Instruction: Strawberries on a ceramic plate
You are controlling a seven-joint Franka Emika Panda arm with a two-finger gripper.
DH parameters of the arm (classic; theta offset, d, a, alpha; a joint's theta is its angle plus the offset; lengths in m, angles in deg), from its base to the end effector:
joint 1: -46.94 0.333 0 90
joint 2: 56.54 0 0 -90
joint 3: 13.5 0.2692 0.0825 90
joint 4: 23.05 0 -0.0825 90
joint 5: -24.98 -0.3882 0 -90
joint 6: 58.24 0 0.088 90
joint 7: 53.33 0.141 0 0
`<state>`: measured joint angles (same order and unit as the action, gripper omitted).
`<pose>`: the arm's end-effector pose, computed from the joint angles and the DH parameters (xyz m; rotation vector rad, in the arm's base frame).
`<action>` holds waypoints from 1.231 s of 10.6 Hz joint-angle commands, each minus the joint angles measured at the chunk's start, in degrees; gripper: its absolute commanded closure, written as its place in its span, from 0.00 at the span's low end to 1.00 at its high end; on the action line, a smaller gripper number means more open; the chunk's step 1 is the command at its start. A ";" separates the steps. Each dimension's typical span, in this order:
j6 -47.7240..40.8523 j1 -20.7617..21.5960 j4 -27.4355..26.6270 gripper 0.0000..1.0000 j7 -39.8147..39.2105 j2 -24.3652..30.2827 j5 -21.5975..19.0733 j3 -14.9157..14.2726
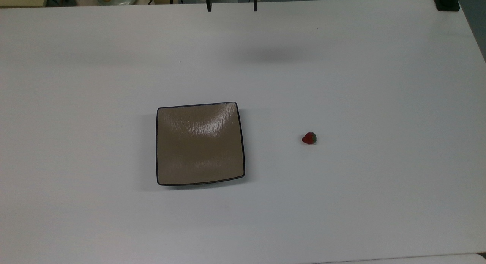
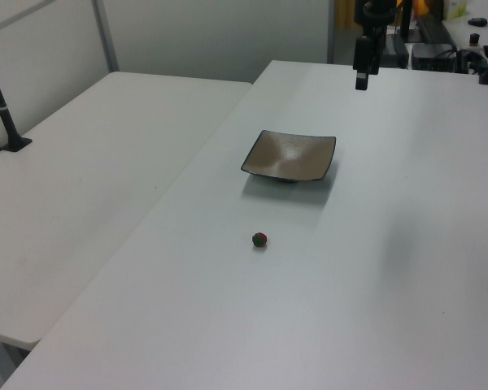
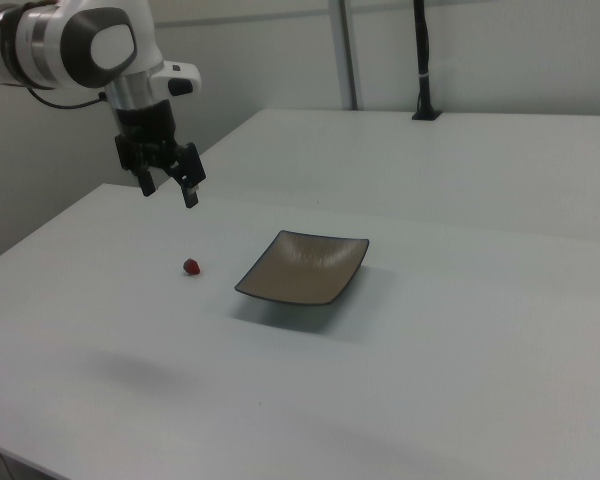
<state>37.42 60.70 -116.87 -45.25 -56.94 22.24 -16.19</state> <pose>0.5573 0.1155 0.5167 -3.0898 -0.0743 -0.0261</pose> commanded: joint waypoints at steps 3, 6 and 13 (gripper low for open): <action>2.95 0.65 -0.92 0.00 -0.61 0.40 0.72 -1.62; 2.43 0.13 -0.31 0.00 -0.17 -0.13 0.63 -1.79; 2.07 -0.40 0.39 0.00 -0.09 -0.22 0.55 -1.79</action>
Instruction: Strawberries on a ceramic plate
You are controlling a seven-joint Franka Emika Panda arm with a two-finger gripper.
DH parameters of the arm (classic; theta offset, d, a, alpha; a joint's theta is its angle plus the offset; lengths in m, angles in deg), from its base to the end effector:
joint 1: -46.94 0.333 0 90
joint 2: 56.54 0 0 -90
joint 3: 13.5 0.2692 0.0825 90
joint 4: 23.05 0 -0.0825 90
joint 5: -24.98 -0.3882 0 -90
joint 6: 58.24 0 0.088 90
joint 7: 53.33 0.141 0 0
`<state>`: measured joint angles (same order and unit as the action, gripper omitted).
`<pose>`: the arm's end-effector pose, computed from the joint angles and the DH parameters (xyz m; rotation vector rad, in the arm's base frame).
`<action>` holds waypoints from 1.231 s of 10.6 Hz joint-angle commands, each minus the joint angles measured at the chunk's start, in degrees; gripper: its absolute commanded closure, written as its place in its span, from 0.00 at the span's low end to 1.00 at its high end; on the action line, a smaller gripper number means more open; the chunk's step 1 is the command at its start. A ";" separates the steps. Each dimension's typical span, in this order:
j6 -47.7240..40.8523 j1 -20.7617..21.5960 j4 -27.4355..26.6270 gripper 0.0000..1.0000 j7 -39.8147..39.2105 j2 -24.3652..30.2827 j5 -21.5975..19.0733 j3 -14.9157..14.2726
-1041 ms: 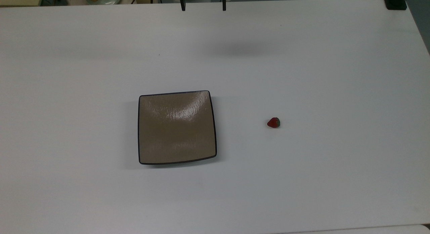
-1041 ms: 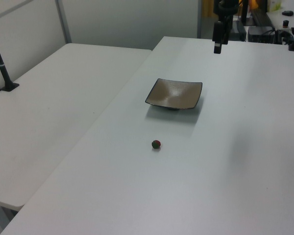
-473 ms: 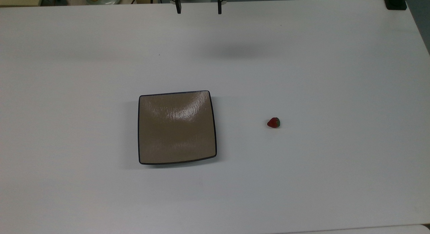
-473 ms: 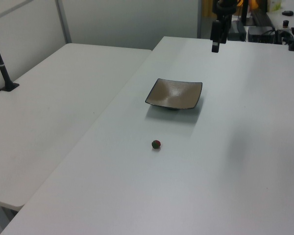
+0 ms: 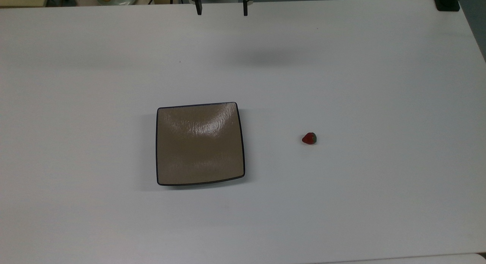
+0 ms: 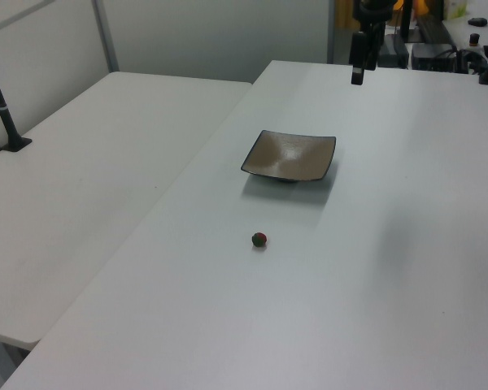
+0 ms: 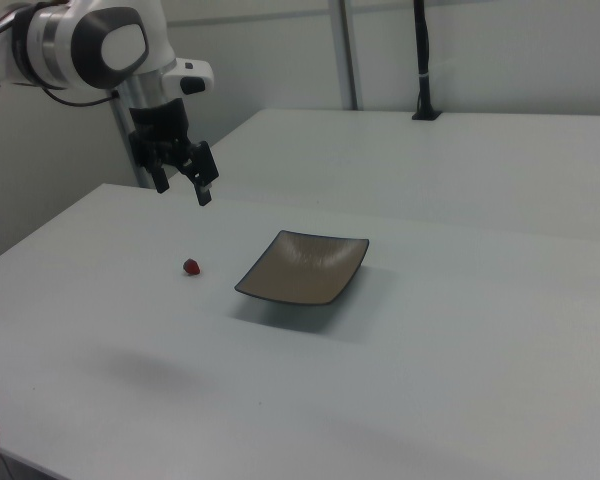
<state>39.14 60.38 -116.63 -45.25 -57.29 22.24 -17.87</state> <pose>0.5665 0.0969 0.5181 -3.0867 -0.0192 -0.0706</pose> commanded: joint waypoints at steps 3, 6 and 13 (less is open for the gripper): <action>0.44 -0.17 0.24 0.00 -0.43 0.23 0.63 -0.11; 0.18 -0.52 0.24 0.00 -0.52 0.40 0.55 -0.11; 1.14 1.49 2.85 0.00 0.01 -3.97 0.28 0.76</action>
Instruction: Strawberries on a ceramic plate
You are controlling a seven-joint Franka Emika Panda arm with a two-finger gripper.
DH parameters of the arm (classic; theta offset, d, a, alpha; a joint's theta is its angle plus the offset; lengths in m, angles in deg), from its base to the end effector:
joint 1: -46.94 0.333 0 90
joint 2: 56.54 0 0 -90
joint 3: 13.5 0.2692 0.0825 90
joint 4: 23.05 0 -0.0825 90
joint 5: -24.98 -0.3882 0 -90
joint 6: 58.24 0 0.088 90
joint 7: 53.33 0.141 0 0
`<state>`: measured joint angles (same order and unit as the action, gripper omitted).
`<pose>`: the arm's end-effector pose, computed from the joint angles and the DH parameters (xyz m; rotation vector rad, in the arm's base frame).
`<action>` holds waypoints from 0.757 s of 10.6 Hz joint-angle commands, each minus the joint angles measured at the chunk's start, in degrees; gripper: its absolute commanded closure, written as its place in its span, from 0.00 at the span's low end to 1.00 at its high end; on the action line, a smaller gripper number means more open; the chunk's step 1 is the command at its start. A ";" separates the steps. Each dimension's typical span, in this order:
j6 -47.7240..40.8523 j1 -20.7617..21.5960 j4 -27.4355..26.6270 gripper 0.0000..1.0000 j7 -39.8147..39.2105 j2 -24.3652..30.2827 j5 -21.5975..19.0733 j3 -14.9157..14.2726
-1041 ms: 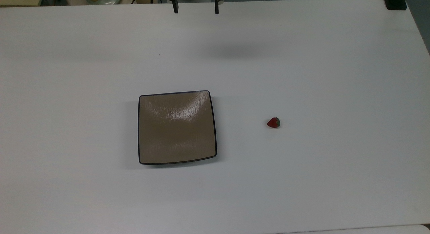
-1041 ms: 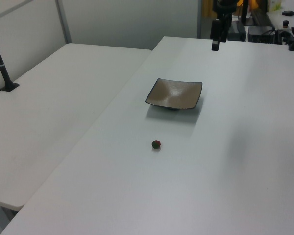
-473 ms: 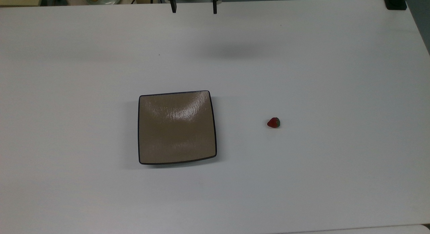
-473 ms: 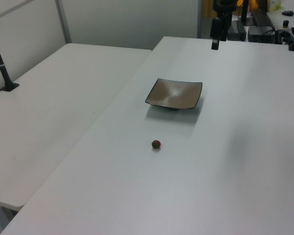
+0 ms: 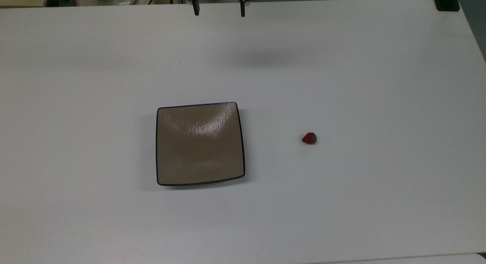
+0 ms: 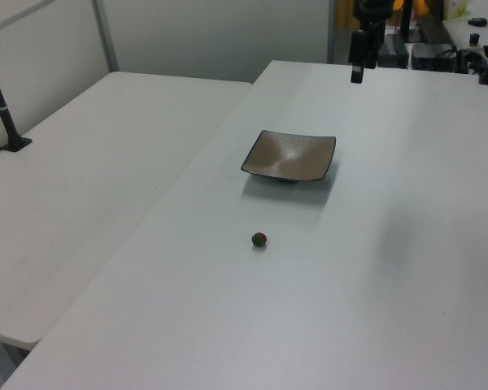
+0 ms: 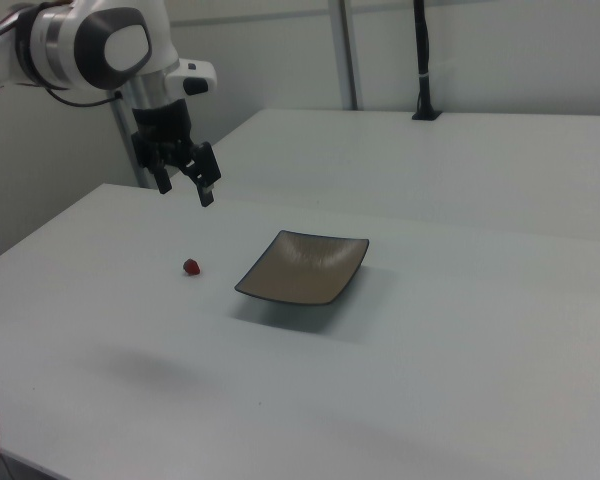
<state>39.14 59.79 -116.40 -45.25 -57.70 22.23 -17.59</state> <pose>0.5687 0.0941 0.5159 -3.0877 -0.0107 -0.0661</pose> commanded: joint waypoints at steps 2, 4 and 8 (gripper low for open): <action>1.14 4.72 6.59 0.00 0.53 -8.23 0.47 0.32; 2.89 6.57 7.04 0.00 1.15 -10.08 0.47 0.40; 10.69 9.29 7.04 0.00 5.62 -14.39 0.64 0.40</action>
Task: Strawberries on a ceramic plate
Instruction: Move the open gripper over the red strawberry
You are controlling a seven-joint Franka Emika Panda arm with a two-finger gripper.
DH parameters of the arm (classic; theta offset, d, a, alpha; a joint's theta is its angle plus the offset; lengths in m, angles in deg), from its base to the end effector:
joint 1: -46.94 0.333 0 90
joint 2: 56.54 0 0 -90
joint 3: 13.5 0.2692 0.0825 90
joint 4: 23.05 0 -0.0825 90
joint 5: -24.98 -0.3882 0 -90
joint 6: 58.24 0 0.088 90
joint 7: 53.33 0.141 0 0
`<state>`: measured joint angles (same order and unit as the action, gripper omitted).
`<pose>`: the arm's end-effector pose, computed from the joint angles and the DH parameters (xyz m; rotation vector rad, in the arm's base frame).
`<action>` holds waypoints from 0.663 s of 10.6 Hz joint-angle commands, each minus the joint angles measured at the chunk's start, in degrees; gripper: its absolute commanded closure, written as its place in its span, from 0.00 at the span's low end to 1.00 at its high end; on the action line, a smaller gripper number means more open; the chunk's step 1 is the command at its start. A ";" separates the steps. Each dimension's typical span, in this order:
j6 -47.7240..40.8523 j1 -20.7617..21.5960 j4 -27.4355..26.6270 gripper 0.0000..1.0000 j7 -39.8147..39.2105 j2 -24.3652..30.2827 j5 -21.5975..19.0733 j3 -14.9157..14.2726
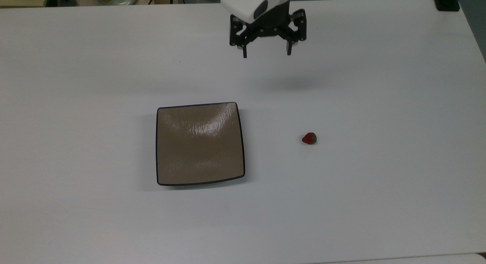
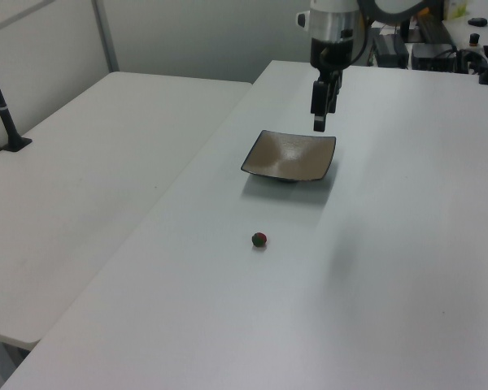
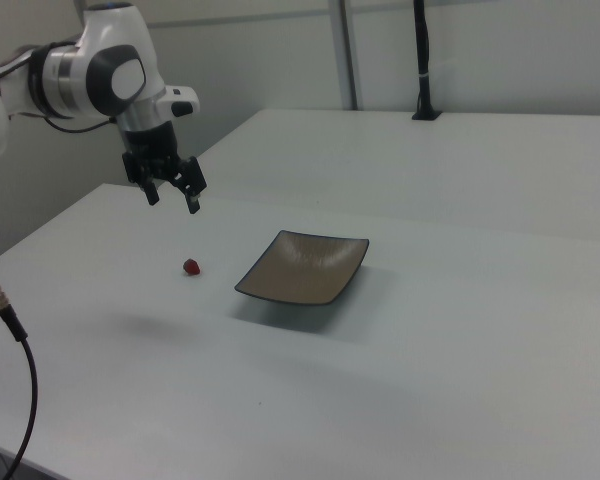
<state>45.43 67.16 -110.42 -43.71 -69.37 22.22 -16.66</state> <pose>0.6030 0.1934 0.4545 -3.0868 -0.1880 -0.0792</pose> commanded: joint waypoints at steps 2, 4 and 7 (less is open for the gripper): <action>10.30 3.33 1.06 0.00 6.80 -5.44 1.17 -0.44; 14.00 4.83 1.06 0.00 8.39 -8.34 1.35 -0.44; 19.44 6.76 1.06 0.00 8.40 -13.17 1.36 -0.44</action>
<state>60.72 72.28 -110.33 -36.85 -79.12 22.23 -16.60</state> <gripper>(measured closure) 0.000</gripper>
